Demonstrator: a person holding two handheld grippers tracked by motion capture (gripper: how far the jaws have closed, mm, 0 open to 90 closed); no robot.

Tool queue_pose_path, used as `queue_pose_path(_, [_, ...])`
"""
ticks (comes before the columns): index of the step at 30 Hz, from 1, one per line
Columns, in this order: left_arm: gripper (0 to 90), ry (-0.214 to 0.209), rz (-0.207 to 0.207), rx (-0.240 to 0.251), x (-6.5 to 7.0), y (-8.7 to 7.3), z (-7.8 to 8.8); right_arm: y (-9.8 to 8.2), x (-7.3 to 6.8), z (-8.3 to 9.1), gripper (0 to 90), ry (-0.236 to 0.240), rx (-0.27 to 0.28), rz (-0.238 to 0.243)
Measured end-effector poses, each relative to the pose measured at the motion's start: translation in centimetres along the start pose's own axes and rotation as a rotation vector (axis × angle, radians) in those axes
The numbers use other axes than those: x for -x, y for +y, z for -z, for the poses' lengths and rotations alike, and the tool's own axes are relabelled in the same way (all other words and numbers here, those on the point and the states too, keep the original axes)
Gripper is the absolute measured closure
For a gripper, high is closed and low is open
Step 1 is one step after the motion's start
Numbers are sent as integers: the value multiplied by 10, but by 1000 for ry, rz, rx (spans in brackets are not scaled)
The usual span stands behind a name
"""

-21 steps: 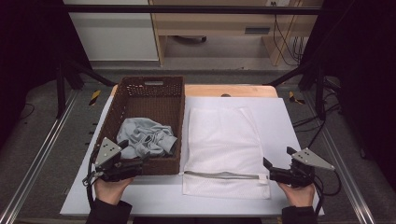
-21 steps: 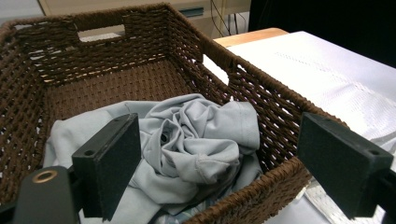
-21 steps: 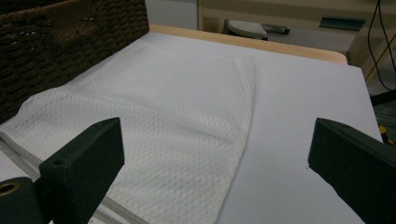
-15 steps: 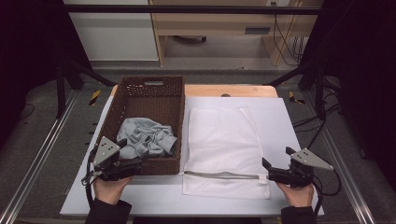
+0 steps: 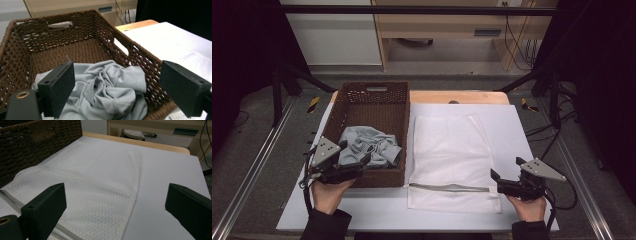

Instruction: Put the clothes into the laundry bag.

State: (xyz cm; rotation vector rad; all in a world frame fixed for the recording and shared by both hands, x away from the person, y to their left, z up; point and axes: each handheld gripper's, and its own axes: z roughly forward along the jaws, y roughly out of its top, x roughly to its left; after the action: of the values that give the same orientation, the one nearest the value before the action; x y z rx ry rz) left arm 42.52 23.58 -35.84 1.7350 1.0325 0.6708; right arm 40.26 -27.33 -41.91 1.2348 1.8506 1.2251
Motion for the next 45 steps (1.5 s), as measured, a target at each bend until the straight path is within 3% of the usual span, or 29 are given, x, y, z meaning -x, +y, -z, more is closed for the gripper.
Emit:
queue_pose_path(8, [128, 32, -22, 1, -15, 22, -11, 0, 1, 0, 40, -2, 0, -7])
queue_pose_path(12, [128, 39, -43, -32, -22, 30, -25, 0, 1, -1, 40, -1, -3, -2])
queue_pose_path(16, [131, 64, -72, -99, -29, 34, -42, 0, 2, -1, 40, 0, -5, -4])
queue_pose_path(17, [134, 74, -80, -135, -32, 34, -50, -1, 2, -1, 39, -2, -7, -7])
queue_pose_path(18, [137, 74, -80, -135, -32, 34, -50, -1, 2, -1, 39, -2, -7, -7])
queue_pose_path(21, [141, 63, -86, -189, -37, 33, -65, -1, 2, -2, 39, 0, -14, -7])
queue_pose_path(30, [143, 30, -108, -287, -37, 28, -92, -2, 2, -4, 36, 0, -24, -6])
queue_pose_path(33, [136, 30, -114, -366, -37, 23, -104, -2, 2, -4, 35, -4, -28, -4])
queue_pose_path(39, [127, -8, -114, -428, -37, 18, -114, -3, 3, -4, 33, -5, -30, -13])
queue_pose_path(41, [122, -6, -129, -474, -36, 14, -120, -3, 4, -4, 33, -7, -31, -15])
queue_pose_path(45, [123, -2, -149, -516, -34, 11, -125, -3, 4, -4, 33, -9, -33, -12])
